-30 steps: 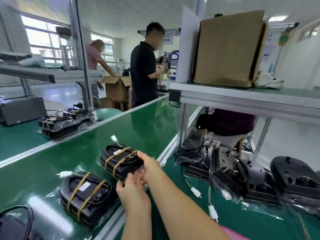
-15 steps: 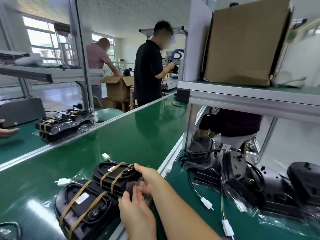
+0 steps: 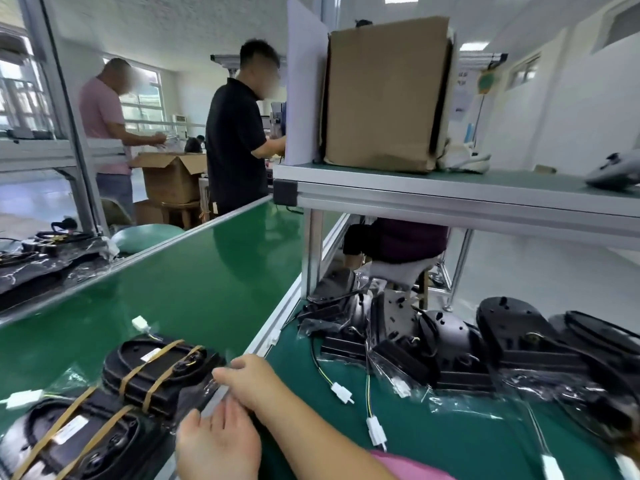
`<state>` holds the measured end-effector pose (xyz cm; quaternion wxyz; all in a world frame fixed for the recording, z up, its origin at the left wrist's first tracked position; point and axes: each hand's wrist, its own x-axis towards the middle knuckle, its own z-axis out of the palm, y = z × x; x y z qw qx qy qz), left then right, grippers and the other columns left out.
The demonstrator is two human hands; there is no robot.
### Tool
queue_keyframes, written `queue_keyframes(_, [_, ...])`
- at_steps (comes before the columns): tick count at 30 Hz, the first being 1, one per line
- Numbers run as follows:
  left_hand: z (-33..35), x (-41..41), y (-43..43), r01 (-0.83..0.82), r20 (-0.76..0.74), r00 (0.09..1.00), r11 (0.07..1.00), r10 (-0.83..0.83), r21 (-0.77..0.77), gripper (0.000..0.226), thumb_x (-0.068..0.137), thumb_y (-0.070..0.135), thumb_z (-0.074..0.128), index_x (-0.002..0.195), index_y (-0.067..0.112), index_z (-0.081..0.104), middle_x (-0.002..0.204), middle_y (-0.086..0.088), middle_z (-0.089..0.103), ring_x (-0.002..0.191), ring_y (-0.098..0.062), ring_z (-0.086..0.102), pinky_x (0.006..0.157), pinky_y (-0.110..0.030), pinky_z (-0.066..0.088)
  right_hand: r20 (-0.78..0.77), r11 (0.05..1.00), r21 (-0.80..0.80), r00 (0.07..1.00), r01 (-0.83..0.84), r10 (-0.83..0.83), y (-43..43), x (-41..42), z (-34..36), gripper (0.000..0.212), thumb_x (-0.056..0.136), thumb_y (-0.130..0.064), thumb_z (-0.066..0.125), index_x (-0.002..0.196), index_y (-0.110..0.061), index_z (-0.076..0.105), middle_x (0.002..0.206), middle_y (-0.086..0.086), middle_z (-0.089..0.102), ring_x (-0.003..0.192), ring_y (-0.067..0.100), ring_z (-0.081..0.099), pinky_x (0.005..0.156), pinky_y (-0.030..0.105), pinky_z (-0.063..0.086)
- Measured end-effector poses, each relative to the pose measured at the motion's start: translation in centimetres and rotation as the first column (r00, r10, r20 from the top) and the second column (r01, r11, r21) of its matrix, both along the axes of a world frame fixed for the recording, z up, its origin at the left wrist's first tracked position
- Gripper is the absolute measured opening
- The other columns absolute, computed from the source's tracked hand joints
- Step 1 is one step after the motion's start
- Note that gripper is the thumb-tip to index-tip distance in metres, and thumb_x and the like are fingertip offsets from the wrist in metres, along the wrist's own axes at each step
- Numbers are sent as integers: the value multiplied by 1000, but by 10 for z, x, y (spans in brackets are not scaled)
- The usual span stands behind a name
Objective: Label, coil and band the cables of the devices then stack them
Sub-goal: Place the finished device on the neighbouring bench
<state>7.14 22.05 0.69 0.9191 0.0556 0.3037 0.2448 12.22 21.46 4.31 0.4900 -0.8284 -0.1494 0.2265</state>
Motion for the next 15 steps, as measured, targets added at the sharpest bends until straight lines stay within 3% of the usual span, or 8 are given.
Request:
queue_keyframes(2, [-2, 4, -2, -19, -21, 999, 983, 24, 183, 36, 104, -1, 18, 124, -7, 48, 148, -29, 33, 143, -32, 30, 121, -34, 18, 52, 985, 159, 996, 64, -73, -38, -9, 11, 16, 86, -29, 61, 96, -19, 68, 86, -5, 63, 84, 11, 58, 73, 21, 44])
queue_keyframes(3, [7, 0, -19, -19, -110, 992, 946, 58, 322, 35, 105, 7, 27, 133, -7, 45, 139, -20, 43, 133, -27, 41, 114, -33, 32, 107, 966, 227, 983, 120, -148, -62, -11, 15, 16, 85, -28, 61, 98, -22, 68, 87, -10, 64, 83, 7, 59, 77, 21, 46])
queue_keyframes(5, [31, -2, -52, 39, -146, 989, 938, 13, 344, 38, 102, 16, 41, 137, 1, 44, 125, -10, 51, 116, -24, 52, 97, -33, 43, 286, 927, 263, 896, 268, -340, -118, -6, 22, 14, 85, -26, 60, 97, -27, 66, 91, -15, 64, 86, 3, 59, 82, 21, 47])
queue_keyframes(8, [48, 0, -101, 152, -151, 984, 887, -94, 437, 29, 101, 13, 45, 129, 6, 48, 120, -9, 53, 114, -23, 52, 94, -34, 42, 602, 827, 29, 651, 562, -463, -202, 16, 24, 26, 85, -23, 59, 111, -26, 59, 110, -9, 59, 107, 12, 52, 90, 30, 44])
queue_keyframes(9, [49, 2, -115, 198, -170, 976, 877, -136, 438, 25, 101, 12, 45, 125, 8, 49, 119, -9, 54, 114, -22, 52, 93, -34, 41, 640, 782, -92, 638, 616, -428, -222, 25, 24, 35, 84, -24, 60, 119, -24, 56, 117, -7, 58, 114, 17, 49, 93, 35, 44])
queue_keyframes(12, [48, 14, -146, 303, -229, 948, 836, -219, 458, 23, 99, 9, 45, 121, 10, 50, 104, -2, 56, 110, -20, 51, 92, -33, 41, 631, 709, -390, 732, 588, -259, -251, 46, 14, 61, 76, -41, 70, 130, -23, 47, 124, -2, 56, 120, 23, 47, 94, 39, 43])
queue_keyframes(15, [40, 27, -168, 367, -257, 926, 816, -276, 447, 21, 97, 5, 44, 115, 10, 53, 95, 1, 55, 104, -20, 52, 89, -33, 41, 716, 677, -451, 688, 582, -115, -253, 58, -3, 72, 73, -53, 71, 131, -21, 43, 124, -1, 57, 120, 22, 49, 94, 37, 41])
